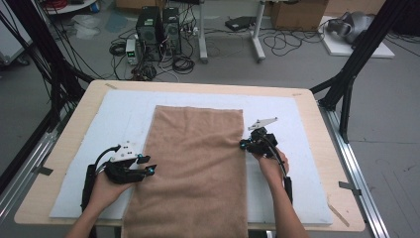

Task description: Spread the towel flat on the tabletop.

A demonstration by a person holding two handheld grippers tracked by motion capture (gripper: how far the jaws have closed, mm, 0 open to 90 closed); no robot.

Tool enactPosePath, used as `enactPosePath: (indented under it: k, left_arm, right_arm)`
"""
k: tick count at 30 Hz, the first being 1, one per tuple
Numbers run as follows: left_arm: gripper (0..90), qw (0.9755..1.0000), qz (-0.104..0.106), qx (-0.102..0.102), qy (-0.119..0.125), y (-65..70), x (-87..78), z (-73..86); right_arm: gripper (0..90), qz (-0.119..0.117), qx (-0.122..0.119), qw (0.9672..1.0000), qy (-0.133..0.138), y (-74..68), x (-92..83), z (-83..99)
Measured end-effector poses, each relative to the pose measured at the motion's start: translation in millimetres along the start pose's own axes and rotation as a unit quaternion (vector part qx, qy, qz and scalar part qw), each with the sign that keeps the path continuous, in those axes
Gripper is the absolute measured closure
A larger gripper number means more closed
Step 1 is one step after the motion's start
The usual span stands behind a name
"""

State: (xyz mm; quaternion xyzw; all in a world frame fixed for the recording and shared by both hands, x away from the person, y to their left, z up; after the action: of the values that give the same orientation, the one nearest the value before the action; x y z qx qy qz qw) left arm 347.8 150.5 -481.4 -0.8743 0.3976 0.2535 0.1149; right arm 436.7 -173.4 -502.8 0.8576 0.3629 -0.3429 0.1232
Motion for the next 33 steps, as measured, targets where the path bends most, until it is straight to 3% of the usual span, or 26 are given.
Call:
enactPosePath:
  k: [5,7,9,11,13,15,17,19,21,25,29,33]
  left_arm:
    - [56.9,0.9996,-0.007,-0.004,-0.029,-8.3,8.4,7.5]
    - [56.9,0.9991,-0.013,-0.005,-0.041,-11.6,12.2,12.1]
    - [56.9,0.9976,-0.026,-0.002,-0.065,-15.4,17.3,19.4]
    - [56.8,0.9978,-0.022,-0.012,-0.061,-17.0,20.2,20.1]
    - [63.2,0.998,-0.021,-0.01,-0.059,-18.3,20.5,19.5]
    - [72.6,0.998,-0.026,-0.005,-0.057,-19.4,21.4,18.5]
    - [78.2,0.998,-0.025,-0.012,-0.057,-21.3,22.7,17.5]
    - [82.4,0.998,-0.032,-0.017,-0.051,-24.7,25.8,15.1]
    - [83.9,0.9978,-0.044,-0.017,-0.046,-28.9,29.9,13.0]
    - [83.3,0.997,-0.062,-0.036,-0.028,-38.7,36.1,6.3]
    - [72.4,0.9975,-0.05,-0.046,-0.018,-36.9,30.1,0.4]
    - [63.9,0.9989,-0.038,-0.009,-0.027,-22.2,16.7,1.0]
  right_arm:
    - [66.6,-0.012,-0.001,0.9998,0.015,-12.0,-9.3,-3.5]
    - [64.0,-0.019,-0.021,0.9994,0.019,-21.9,-15.6,-2.5]
    - [60.6,-0.043,-0.038,0.9982,0.017,-33.6,-17.5,2.6]
    - [57.0,-0.063,-0.042,0.9971,0.001,-40.4,-15.4,11.1]
    - [56.7,-0.07,-0.037,0.9967,-0.018,-40.7,-11.7,18.4]
    - [61.9,-0.073,-0.033,0.9966,-0.021,-39.6,-7.7,19.7]
    - [72.3,-0.059,-0.046,0.997,-0.023,-35.9,-6.9,18.6]
    - [83.7,-0.073,-0.047,0.996,-0.021,-36.0,-5.9,18.3]
    - [86.1,-0.076,-0.035,0.9963,-0.019,-32.9,-4.8,16.9]
    - [86.1,-0.039,-0.025,0.9988,-0.012,-20.4,-2.3,12.2]
    - [71.7,-0.027,-0.028,0.9993,-0.001,-20.4,-8.7,9.6]
    - [64.9,-0.037,-0.048,0.9981,0.011,-34.7,-26.3,10.4]
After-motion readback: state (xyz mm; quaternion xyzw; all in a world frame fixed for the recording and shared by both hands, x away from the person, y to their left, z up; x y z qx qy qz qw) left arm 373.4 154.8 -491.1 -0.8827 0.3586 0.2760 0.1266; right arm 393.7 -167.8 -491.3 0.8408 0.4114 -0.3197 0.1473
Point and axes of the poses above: each handheld gripper's, and its own axes: x roughly forward along the jaws, z roughly out of its underside, y roughly to its right, the point moved 10 cm from there along x, roughly forward along the jaws, and after that the axes turned 4 degrees about y, right-handed, at the moved point
